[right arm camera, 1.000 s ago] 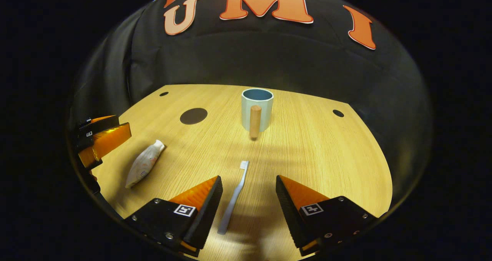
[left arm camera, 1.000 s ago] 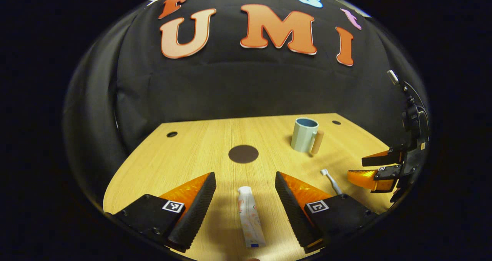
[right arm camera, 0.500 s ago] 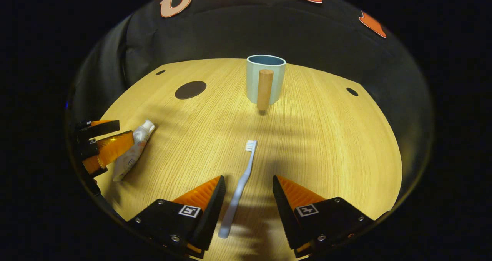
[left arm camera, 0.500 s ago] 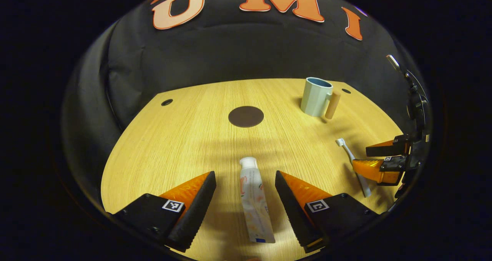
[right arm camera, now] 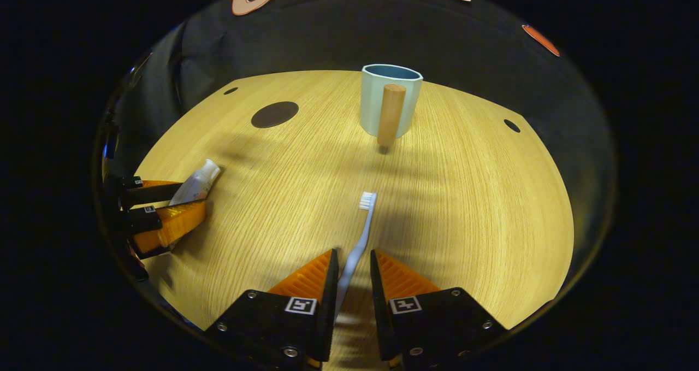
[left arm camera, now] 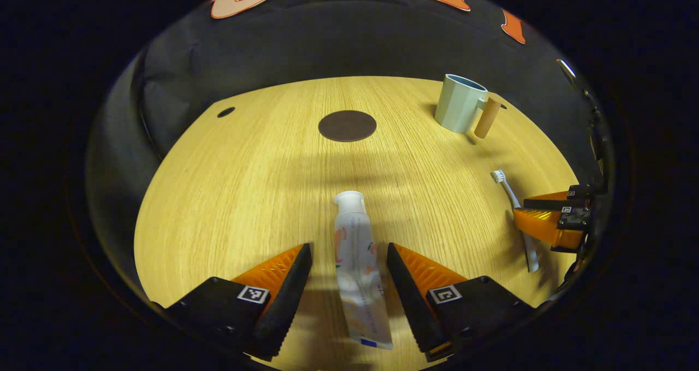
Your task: Put the toothbrush and toothpaste on the desktop into the cup, then pick up the cup and place it on the coaster on the desktop.
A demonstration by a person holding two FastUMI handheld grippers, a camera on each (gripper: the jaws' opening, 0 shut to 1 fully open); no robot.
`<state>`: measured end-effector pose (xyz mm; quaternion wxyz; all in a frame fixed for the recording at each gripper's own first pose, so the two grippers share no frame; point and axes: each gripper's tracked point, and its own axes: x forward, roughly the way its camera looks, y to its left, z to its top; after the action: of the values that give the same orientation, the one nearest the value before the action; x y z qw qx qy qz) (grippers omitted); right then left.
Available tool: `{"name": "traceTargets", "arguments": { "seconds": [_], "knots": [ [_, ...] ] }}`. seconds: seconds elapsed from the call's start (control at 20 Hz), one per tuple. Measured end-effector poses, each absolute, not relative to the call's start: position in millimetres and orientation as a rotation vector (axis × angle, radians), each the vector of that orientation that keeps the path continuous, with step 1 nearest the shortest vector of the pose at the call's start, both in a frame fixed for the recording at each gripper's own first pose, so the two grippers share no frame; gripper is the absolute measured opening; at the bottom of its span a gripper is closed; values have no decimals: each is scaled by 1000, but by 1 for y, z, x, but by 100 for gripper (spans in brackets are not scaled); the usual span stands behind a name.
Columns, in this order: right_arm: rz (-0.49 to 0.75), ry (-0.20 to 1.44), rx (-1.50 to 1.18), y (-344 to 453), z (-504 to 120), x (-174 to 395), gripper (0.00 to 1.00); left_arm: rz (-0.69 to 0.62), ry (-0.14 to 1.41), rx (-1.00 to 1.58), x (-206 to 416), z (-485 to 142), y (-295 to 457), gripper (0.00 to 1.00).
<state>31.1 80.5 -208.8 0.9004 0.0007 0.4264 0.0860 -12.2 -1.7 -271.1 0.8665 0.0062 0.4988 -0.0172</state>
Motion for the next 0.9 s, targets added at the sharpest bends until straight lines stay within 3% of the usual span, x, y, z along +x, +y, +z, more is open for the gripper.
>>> {"name": "traceTargets", "arguments": {
  "seconds": [0.2, 0.25, 0.3, 0.4, 0.9],
  "knots": [
    [163, 886, 30, 77, -206, 33, 11, -19, 1064, 7, -14, -272, -4, 53],
    [166, 885, 31, 78, -206, 33, 10, -17, 1067, 1, -12, -270, -4, 47],
    [165, 880, 36, 79, -206, 35, 7, -15, 1059, -8, -13, -269, -6, 48],
    [167, 873, 41, 81, -204, 34, 5, -22, 1060, -13, -16, -269, -5, 23],
    [182, 749, 113, 75, -179, 51, 5, -53, 1028, -57, -30, -282, -2, 22]
  ]
}}
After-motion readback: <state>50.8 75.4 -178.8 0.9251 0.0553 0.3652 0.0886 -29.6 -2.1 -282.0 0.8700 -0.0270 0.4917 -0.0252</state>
